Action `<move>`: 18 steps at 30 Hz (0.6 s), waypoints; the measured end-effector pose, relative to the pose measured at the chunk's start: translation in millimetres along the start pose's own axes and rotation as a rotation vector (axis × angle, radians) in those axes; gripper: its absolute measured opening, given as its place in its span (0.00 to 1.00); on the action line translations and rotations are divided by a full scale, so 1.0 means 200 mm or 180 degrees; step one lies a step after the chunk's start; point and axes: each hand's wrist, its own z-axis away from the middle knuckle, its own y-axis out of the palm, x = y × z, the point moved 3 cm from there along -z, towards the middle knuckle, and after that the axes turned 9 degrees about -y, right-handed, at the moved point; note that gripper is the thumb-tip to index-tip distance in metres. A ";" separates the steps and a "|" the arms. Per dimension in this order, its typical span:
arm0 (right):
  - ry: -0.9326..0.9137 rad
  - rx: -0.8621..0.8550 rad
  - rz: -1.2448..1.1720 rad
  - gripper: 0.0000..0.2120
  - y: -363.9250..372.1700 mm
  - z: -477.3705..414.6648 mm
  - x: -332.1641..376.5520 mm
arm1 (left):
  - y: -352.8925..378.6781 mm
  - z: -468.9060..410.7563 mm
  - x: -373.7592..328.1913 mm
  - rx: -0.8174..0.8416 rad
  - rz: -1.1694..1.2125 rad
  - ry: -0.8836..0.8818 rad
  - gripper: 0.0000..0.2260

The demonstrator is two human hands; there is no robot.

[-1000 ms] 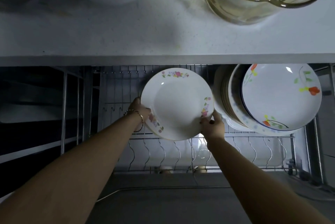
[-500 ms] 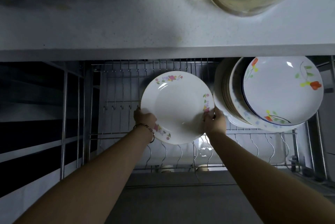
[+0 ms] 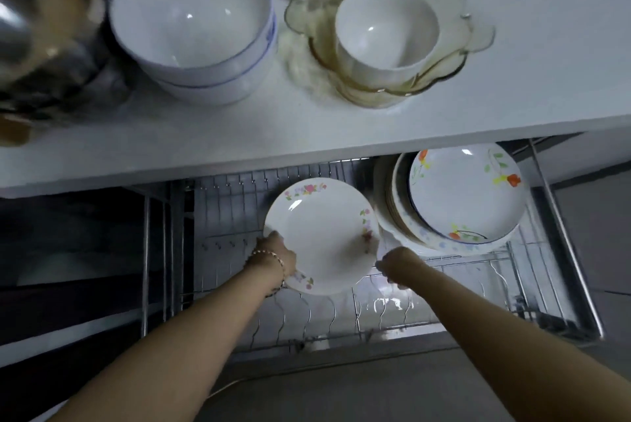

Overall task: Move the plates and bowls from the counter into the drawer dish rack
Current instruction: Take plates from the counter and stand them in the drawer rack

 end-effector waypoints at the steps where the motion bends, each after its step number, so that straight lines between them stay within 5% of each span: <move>1: -0.0100 0.0106 0.0272 0.18 -0.05 0.08 -0.01 | -0.01 0.08 -0.04 0.0061 -0.0040 0.0209 0.18; 7: -0.0584 -0.0269 0.0860 0.20 -0.50 0.59 -0.18 | -0.02 0.69 -0.49 0.0127 -0.0842 0.1119 0.16; 18: -0.0830 -0.1072 0.1267 0.21 -1.59 1.31 -0.95 | 0.40 1.83 -1.35 -0.0421 -0.0902 0.2016 0.14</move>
